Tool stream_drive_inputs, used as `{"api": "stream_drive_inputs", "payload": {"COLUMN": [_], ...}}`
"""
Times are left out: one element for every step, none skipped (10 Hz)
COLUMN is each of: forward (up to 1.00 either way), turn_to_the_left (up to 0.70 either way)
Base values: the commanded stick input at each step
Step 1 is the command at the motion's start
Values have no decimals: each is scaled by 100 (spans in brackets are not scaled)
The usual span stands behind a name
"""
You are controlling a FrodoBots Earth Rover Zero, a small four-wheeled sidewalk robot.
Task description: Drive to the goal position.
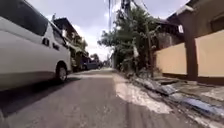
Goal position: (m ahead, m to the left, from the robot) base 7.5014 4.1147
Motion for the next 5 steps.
{"api": "stream_drive_inputs", "payload": {"forward": [70, 70, 70, 70, 70], "turn_to_the_left": [1, 1, 1, 1, 1]}}
